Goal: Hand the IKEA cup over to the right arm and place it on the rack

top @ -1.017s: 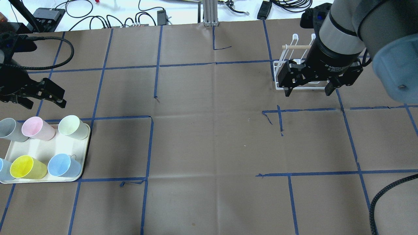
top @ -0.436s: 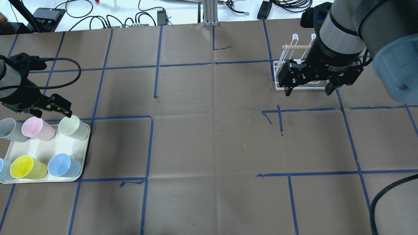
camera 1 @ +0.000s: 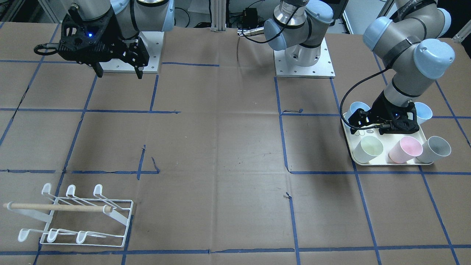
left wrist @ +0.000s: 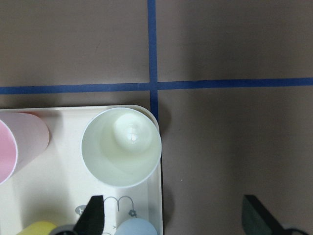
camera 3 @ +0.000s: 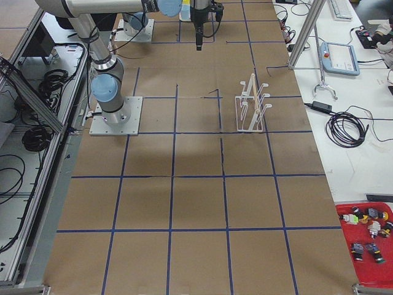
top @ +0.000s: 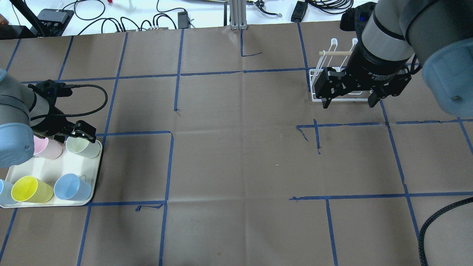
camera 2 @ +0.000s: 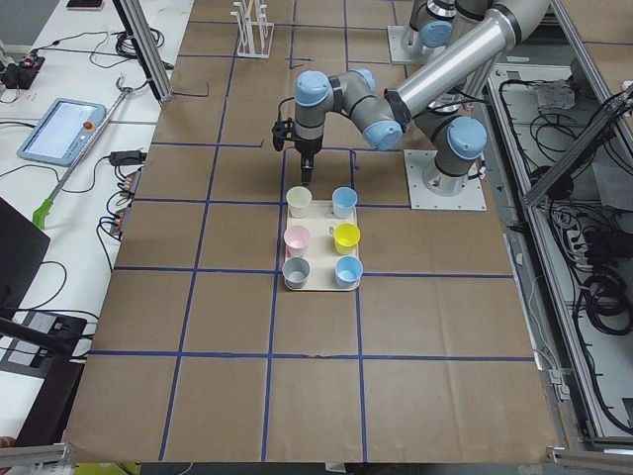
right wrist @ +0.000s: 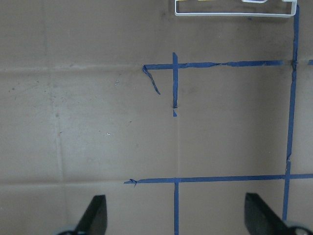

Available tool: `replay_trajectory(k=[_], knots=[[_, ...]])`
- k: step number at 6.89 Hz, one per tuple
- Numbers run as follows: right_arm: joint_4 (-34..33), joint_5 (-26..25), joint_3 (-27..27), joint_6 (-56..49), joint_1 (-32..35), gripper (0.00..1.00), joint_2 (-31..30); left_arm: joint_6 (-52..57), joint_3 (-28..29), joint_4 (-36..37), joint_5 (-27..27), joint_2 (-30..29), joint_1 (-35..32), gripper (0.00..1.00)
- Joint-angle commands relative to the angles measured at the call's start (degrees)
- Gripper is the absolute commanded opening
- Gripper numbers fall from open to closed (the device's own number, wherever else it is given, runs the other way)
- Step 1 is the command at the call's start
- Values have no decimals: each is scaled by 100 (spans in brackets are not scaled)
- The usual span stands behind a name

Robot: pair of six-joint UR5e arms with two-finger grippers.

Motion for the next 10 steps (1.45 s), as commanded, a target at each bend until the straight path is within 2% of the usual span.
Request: replay_trajectory(k=[1, 4, 7, 8, 9, 10], knots=[[-1, 0, 7, 0, 0, 100, 0, -10, -43, 341, -5, -548, 176, 99], [8, 0, 7, 9, 0, 100, 0, -28, -17, 439, 4, -594, 133, 99], [8, 0, 16, 9, 0, 100, 0, -36, -26, 657, -22, -918, 124, 98], [8, 9, 16, 9, 0, 100, 0, -36, -8, 667, -22, -928, 124, 93], [8, 9, 16, 9, 0, 100, 0, -36, 1, 668, -31, -885, 124, 83], [8, 9, 16, 9, 0, 100, 0, -36, 9, 668, -48, -850, 115, 67]])
